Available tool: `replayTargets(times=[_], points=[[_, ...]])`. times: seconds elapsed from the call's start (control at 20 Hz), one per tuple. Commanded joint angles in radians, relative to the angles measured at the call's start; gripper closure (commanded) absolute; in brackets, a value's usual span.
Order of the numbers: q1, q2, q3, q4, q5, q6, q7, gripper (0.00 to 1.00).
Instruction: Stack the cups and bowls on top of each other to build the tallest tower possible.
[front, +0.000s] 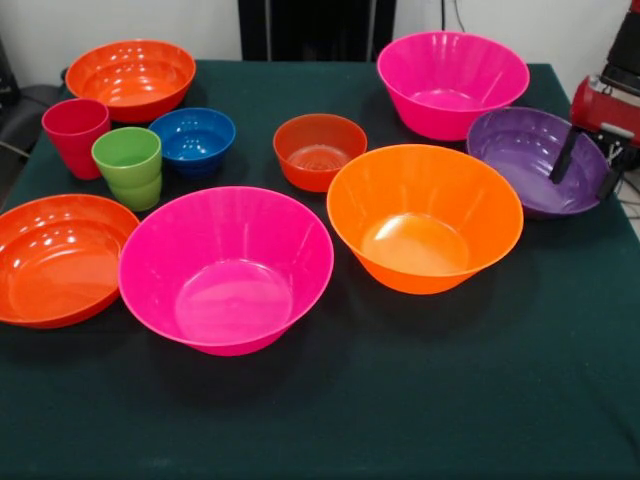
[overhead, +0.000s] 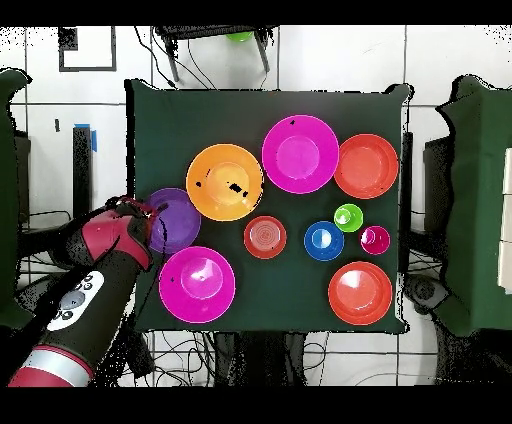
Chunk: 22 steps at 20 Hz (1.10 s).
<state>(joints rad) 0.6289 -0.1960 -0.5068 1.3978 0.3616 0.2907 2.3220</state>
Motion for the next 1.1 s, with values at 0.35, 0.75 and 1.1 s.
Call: replayTargets(times=[0.35, 0.75, 1.1], points=[[0.003, 0.112, 0.069, -0.062, 0.064, -0.023, 0.189, 0.00], [-0.005, 0.069, 0.084, -0.029, 0.057, -0.014, 0.162, 0.00], [-0.022, 0.009, 0.114, 0.019, 0.040, -0.011, 0.135, 0.00]])
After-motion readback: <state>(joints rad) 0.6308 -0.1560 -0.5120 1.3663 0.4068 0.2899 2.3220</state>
